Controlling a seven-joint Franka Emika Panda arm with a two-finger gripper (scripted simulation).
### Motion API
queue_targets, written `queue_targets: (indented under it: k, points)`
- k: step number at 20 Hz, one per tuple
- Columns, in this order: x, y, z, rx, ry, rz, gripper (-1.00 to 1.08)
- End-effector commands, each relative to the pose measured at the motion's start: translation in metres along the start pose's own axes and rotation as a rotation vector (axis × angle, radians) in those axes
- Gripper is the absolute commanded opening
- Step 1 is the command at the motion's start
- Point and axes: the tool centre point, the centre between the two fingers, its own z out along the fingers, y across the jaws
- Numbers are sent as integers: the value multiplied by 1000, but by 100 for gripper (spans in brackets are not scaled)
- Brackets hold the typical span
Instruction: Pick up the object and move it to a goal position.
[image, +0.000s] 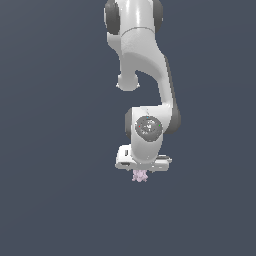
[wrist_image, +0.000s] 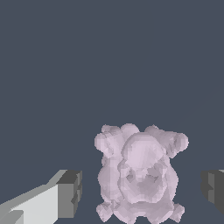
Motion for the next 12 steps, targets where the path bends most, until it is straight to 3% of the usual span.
queue_targets:
  k: [1,9,10,12]
  points:
    - [-1,0,15,0,-1,0,100]
    - [1,0,26,0,-1,1,100]
    - [1,0,26,0,-1,1,-100]
    - [1,0,26,0,-1,1,-100]
